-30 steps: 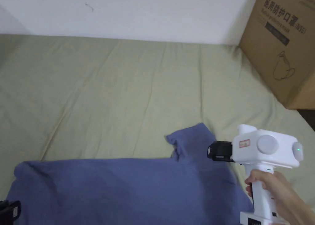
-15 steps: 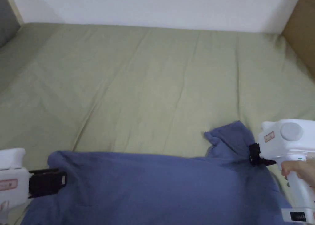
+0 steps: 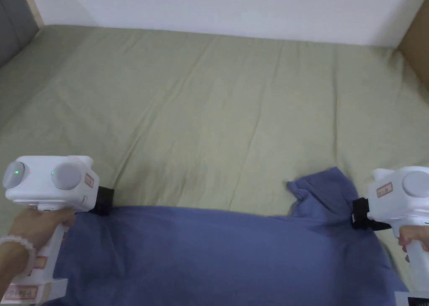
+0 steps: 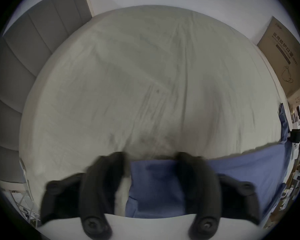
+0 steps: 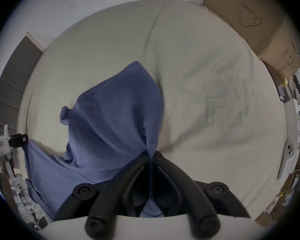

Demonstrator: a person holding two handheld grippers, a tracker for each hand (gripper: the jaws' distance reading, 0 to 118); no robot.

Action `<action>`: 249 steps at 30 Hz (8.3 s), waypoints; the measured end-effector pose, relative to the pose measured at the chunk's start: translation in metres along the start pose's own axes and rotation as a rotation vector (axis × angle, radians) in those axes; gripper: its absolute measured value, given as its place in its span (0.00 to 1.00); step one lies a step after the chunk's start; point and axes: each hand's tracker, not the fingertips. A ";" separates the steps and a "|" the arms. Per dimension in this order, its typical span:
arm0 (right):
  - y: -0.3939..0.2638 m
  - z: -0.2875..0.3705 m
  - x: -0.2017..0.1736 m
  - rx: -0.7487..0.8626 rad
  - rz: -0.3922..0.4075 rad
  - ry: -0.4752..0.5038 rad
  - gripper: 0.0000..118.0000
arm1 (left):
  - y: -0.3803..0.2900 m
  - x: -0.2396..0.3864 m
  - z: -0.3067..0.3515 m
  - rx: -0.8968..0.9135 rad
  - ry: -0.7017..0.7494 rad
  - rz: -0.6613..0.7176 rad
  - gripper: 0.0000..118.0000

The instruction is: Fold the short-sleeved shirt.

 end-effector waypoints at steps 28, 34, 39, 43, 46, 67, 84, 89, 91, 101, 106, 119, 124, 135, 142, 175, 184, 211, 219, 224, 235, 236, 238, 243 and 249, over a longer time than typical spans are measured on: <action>-0.107 0.162 0.026 0.228 0.090 0.087 0.02 | -0.070 -0.021 0.145 0.281 -0.111 -0.116 0.01; -0.214 0.141 0.031 0.077 0.052 0.116 0.02 | -0.166 -0.040 0.138 0.190 -0.104 -0.091 0.01; -0.269 0.101 0.038 0.010 0.003 0.094 0.02 | -0.211 -0.033 0.116 0.145 -0.094 -0.050 0.01; -0.280 0.081 0.046 0.067 -0.040 0.142 0.33 | -0.218 -0.032 0.105 0.137 -0.078 -0.040 0.32; -0.281 0.096 0.039 0.075 -0.069 0.167 0.76 | -0.224 -0.040 0.106 0.125 -0.044 -0.021 0.81; -0.286 0.155 -0.168 0.425 0.233 0.320 0.00 | -0.319 -0.154 0.143 0.403 -0.651 0.805 0.21; -0.274 0.132 -0.206 0.331 0.342 0.337 0.00 | -0.264 -0.124 0.034 0.075 -0.858 0.886 0.06; -0.274 0.134 -0.200 0.330 0.313 0.341 0.00 | -0.261 -0.131 0.030 0.087 -0.835 0.878 0.05; -0.273 0.132 -0.196 0.325 0.302 0.342 0.00 | -0.254 -0.127 0.036 0.103 -0.759 0.776 0.05; -0.277 0.141 -0.151 0.356 0.183 0.336 0.00 | -0.180 -0.015 0.151 0.311 -0.533 0.161 0.05; -0.286 0.146 -0.111 0.383 0.090 0.290 0.00 | -0.171 0.096 0.187 0.329 -0.618 -0.245 0.05; -0.308 0.150 -0.022 0.395 -0.171 0.220 0.00 | -0.207 0.253 0.097 0.003 -0.707 -0.379 0.64; -0.311 0.147 -0.023 0.390 -0.154 0.207 0.00 | -0.181 0.196 0.133 0.067 -0.845 -0.123 0.67; -0.309 0.139 -0.032 0.398 -0.168 0.277 0.00 | -0.185 0.173 0.106 -0.014 -0.768 -0.008 0.00; -0.311 0.140 -0.026 0.394 -0.186 0.278 0.00 | -0.224 0.250 0.076 -0.182 -0.727 -0.213 0.00; -0.290 0.150 -0.088 0.341 -0.017 0.226 0.00 | -0.198 0.064 -0.004 -0.302 -1.159 0.396 0.06; -0.284 0.156 -0.096 0.346 -0.006 0.234 0.00 | -0.188 0.015 0.026 -0.287 -1.015 0.268 0.06; -0.303 0.150 -0.050 0.368 -0.127 0.287 0.00 | -0.153 0.170 0.145 -0.136 -0.680 0.011 0.06; -0.314 0.152 -0.019 0.369 -0.179 0.233 0.00 | -0.155 0.219 0.099 -0.293 -0.852 0.008 0.70; -0.318 0.147 -0.014 0.358 -0.198 0.227 0.00 | -0.141 0.172 0.129 -0.193 -0.846 0.092 0.81; -0.313 0.135 -0.030 0.328 -0.173 0.256 0.00 | -0.156 0.143 0.116 -0.133 -0.769 0.093 0.00; -0.312 0.135 -0.030 0.328 -0.170 0.254 0.00 | -0.157 0.154 0.118 -0.129 -0.787 0.064 0.00; -0.312 0.135 -0.029 0.329 -0.168 0.252 0.00 | -0.162 0.177 0.115 -0.121 -0.798 0.000 0.00; -0.313 0.138 -0.019 0.333 -0.186 0.237 0.00 | -0.185 0.242 0.088 -0.243 -0.748 -0.123 0.00; -0.317 0.140 -0.010 0.324 -0.204 0.204 0.00 | -0.201 0.279 0.063 -0.303 -0.797 -0.169 0.00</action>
